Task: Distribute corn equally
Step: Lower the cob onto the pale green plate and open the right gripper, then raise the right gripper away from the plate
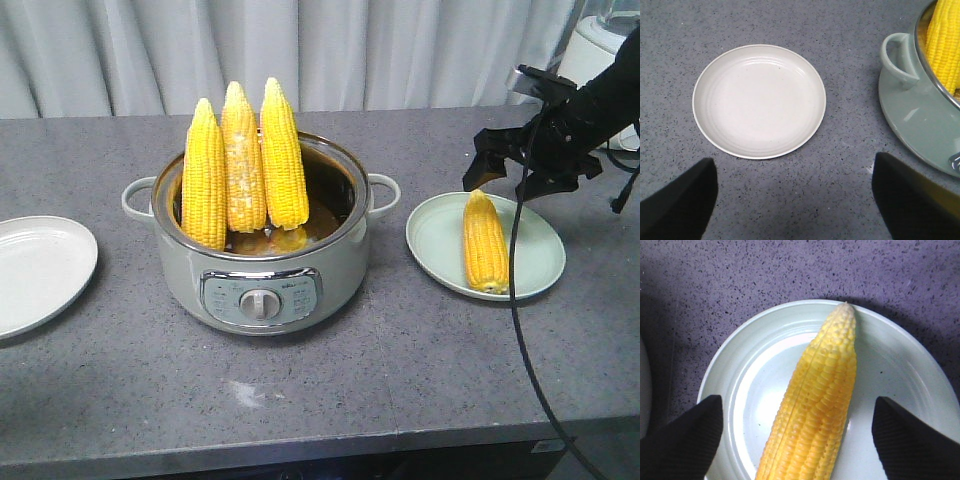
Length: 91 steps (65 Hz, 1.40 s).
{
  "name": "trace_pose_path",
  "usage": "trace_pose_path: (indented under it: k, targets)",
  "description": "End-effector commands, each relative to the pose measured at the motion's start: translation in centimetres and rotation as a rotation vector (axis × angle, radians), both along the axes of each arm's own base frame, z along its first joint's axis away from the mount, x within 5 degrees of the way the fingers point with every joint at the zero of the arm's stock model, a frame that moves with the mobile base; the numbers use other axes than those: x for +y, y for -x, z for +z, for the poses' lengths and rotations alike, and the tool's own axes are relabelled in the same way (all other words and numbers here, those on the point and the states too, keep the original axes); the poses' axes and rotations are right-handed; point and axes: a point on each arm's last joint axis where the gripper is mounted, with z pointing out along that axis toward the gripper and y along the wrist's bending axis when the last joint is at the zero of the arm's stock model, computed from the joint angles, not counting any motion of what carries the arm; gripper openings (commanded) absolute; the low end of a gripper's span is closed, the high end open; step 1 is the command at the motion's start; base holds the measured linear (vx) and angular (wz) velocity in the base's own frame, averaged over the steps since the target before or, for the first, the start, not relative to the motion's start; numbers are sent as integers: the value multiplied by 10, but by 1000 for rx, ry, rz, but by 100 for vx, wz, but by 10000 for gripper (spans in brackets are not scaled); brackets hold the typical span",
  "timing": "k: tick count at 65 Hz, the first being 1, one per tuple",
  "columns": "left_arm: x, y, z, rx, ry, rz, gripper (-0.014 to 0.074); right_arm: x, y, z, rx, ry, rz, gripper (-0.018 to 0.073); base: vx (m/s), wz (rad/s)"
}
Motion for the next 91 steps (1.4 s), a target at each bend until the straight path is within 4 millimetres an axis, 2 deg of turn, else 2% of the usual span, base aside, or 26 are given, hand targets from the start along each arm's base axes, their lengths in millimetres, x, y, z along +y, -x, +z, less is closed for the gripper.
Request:
trace_pose_path:
  k: [1, 16, 25, 33, 45, 53, 63, 76, 82, 91]
  targets:
    - [-1, -2, 14, -85, 10, 0, 590, -2, 12, 54, -178, 4, 0, 594, 0, 0]
    - [-1, -2, 14, -85, 10, 0, 590, 1, 37, 98, -302, 21, 15, 594, 0, 0]
    - [-1, -2, 14, -85, 10, 0, 590, 4, 63, 116, -383, 22, 18, 594, 0, 0]
    - [-1, -2, 14, -85, 10, 0, 590, 4, 91, 121, -453, 50, 10, 594, 0, 0]
    - [-1, -2, 14, -85, 11, -1, 590, 6, 145, 134, -576, 93, -11, 594, 0, 0]
    - [-1, -2, 14, -85, 18, -3, 590, 8, 175, 138, -594, 96, -14, 594, 0, 0]
    - [-3, -1, 13, -80, 27, -16, 590, 10, 201, 135, -601, 102, -10, 594, 0, 0]
    - [-14, -14, 12, -90, 83, -124, 590, 11, 211, 136, -605, 104, -5, 594, 0, 0]
    - [-19, -29, 14, -79, 107, -169, 590, 11, 211, 136, -605, 103, -5, 594, 0, 0]
    - [-27, -59, 28, -93, 130, -251, 590, 11, 211, 136, -605, 103, -5, 594, 0, 0]
